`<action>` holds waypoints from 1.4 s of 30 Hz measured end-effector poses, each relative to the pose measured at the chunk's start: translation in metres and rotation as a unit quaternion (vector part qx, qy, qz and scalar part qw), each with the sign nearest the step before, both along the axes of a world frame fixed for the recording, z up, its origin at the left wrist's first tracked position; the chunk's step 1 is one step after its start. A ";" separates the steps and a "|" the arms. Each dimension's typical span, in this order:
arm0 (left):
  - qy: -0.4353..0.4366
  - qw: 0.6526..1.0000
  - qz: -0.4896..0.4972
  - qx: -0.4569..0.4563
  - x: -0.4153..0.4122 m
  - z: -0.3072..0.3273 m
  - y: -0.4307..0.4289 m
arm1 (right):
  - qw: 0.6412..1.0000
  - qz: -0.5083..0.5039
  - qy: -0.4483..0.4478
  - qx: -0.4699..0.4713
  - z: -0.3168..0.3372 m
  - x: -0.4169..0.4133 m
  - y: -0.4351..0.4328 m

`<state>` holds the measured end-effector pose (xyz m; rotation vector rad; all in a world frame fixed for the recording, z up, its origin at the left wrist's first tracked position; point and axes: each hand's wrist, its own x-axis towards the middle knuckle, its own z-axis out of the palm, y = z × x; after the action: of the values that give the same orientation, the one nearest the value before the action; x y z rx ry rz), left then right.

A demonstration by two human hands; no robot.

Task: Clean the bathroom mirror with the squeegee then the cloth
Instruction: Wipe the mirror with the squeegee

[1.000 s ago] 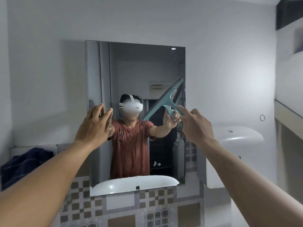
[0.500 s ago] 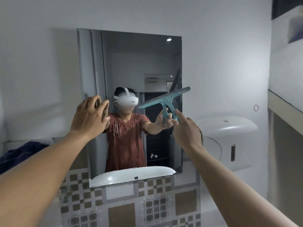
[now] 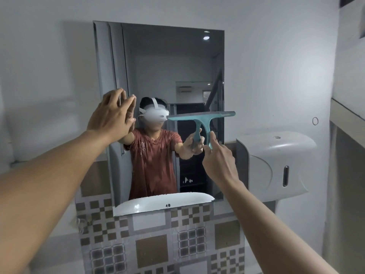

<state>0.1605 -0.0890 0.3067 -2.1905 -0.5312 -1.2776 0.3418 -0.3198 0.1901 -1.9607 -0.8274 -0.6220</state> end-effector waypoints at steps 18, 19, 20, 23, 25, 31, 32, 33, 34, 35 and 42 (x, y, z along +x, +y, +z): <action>0.037 0.999 0.005 -0.017 -0.002 0.001 0.019 | 0.976 0.104 0.149 0.118 -0.027 -0.042 0.043; 0.039 0.999 0.005 -0.016 -0.002 0.002 0.019 | 0.972 0.113 0.157 0.130 -0.026 -0.046 0.045; 0.041 0.999 0.003 -0.016 -0.003 0.003 0.019 | 0.969 0.121 0.162 0.141 -0.026 -0.049 0.048; 0.040 0.999 -0.003 -0.008 -0.005 0.007 0.018 | 0.960 0.144 0.170 0.170 -0.028 -0.062 0.057; 0.028 1.000 -0.007 -0.003 -0.007 0.011 0.017 | 0.955 0.155 0.181 0.178 -0.032 -0.071 0.065; 0.029 1.000 -0.002 -0.009 -0.005 0.024 0.016 | 0.951 0.187 0.192 0.156 -0.048 -0.093 0.089; 0.032 0.999 -0.005 -0.013 -0.004 0.026 0.019 | 0.951 0.193 0.190 0.151 -0.051 -0.096 0.092; 0.036 0.999 -0.011 -0.020 -0.002 0.028 0.021 | 0.951 0.200 0.189 0.143 -0.054 -0.100 0.094; 0.037 0.999 -0.015 -0.027 -0.001 0.029 0.023 | 0.950 0.206 0.190 0.137 -0.057 -0.103 0.095; 0.036 0.999 -0.016 -0.031 0.000 0.030 0.024 | 0.949 0.212 0.191 0.132 -0.059 -0.105 0.096; 0.060 0.998 0.009 -0.007 -0.009 0.030 0.021 | 0.945 0.230 0.186 0.141 -0.064 -0.111 0.105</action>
<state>0.1517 -0.0679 0.3370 -2.2524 -0.5132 -1.1270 0.2312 -0.2148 0.1256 -1.4863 -0.8603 -0.0794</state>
